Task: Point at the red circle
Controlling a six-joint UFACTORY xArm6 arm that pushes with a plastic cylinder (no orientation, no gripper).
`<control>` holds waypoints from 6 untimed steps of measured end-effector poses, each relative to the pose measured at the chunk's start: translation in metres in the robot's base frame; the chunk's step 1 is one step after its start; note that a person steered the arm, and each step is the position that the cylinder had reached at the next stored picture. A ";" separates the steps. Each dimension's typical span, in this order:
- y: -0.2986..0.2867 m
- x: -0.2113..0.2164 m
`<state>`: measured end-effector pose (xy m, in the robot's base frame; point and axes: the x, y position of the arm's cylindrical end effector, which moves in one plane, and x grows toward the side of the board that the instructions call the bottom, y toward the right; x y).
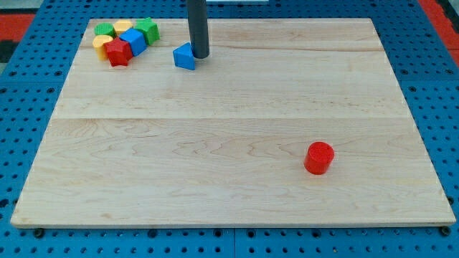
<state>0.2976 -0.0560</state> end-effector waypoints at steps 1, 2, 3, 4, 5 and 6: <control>0.002 0.022; -0.061 0.012; -0.067 -0.017; 0.002 0.017; 0.083 0.097; 0.169 0.149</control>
